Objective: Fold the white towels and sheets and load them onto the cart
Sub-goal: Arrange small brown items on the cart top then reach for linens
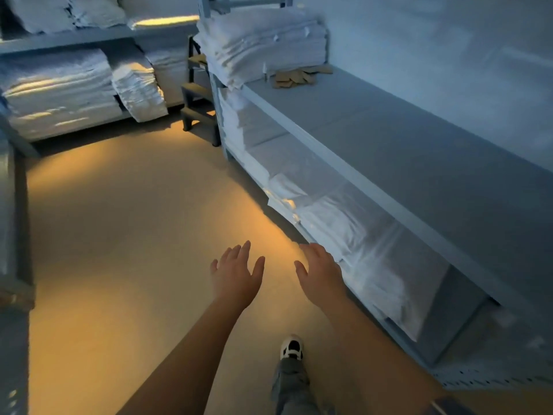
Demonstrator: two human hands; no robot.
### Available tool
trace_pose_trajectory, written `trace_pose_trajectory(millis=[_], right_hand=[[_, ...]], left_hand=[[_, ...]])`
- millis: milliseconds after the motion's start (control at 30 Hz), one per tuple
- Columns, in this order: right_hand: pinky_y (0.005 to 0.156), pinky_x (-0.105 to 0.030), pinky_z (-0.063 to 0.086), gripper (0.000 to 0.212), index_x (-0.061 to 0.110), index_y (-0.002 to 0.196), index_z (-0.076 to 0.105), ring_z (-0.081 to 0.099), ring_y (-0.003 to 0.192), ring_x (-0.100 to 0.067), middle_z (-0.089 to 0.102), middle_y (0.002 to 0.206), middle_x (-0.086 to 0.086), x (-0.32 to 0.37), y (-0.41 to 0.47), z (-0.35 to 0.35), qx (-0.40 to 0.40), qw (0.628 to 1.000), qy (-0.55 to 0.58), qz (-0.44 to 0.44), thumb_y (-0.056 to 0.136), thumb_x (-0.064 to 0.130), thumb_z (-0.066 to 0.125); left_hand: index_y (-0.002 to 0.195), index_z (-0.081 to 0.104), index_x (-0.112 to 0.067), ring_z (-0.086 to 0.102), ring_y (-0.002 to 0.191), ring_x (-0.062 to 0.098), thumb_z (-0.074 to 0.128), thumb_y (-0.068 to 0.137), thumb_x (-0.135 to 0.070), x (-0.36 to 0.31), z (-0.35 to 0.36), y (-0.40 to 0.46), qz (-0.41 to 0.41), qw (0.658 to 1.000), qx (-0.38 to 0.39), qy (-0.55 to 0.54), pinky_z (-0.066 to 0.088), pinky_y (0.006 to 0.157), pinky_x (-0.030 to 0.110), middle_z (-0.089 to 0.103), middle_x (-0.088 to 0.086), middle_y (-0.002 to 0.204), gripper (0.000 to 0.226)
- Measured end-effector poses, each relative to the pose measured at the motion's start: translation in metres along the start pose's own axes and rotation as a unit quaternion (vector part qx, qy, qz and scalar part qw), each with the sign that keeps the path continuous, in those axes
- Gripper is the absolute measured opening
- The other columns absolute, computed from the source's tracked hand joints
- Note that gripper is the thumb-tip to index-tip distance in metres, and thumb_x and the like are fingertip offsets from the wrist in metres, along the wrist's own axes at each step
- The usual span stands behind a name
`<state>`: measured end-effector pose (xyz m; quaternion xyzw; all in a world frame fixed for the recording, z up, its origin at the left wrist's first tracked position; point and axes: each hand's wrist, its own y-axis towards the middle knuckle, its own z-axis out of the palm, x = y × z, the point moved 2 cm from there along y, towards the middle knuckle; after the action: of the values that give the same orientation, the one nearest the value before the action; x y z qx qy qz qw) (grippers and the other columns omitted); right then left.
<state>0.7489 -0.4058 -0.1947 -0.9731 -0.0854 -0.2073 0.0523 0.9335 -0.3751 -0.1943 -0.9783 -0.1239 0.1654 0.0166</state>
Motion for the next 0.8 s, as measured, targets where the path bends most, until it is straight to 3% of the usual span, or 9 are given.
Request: trace_pose_trajectory(millis=[367, 800], right_hand=[[0.1, -0.037, 0.038, 0.043, 0.02, 0.139, 0.042, 0.044, 0.124, -0.021, 0.042, 0.142, 0.0, 0.01, 0.237, -0.016, 0.018, 0.999, 0.011, -0.042, 0.099, 0.036, 0.041], [0.107, -0.039, 0.037, 0.044, 0.024, 0.14, 0.042, 0.041, 0.13, -0.019, 0.041, 0.146, 0.002, 0.05, 0.444, -0.017, 0.034, 0.998, 0.011, -0.043, 0.098, 0.038, 0.043]], left_hand=[[0.149, 0.028, -0.026, 0.031, 0.139, 0.015, 0.03, 0.098, -0.053, -0.02, -0.023, 0.223, -0.048, 0.999, -0.02, -0.01, 0.02, 0.114, 0.042, 0.038, -0.003, 0.15, 0.058], [0.149, 0.026, -0.028, 0.03, 0.14, 0.018, 0.026, 0.097, -0.057, -0.011, -0.052, 0.426, -0.052, 0.998, -0.03, -0.014, 0.02, 0.115, 0.043, 0.034, -0.002, 0.153, 0.06]])
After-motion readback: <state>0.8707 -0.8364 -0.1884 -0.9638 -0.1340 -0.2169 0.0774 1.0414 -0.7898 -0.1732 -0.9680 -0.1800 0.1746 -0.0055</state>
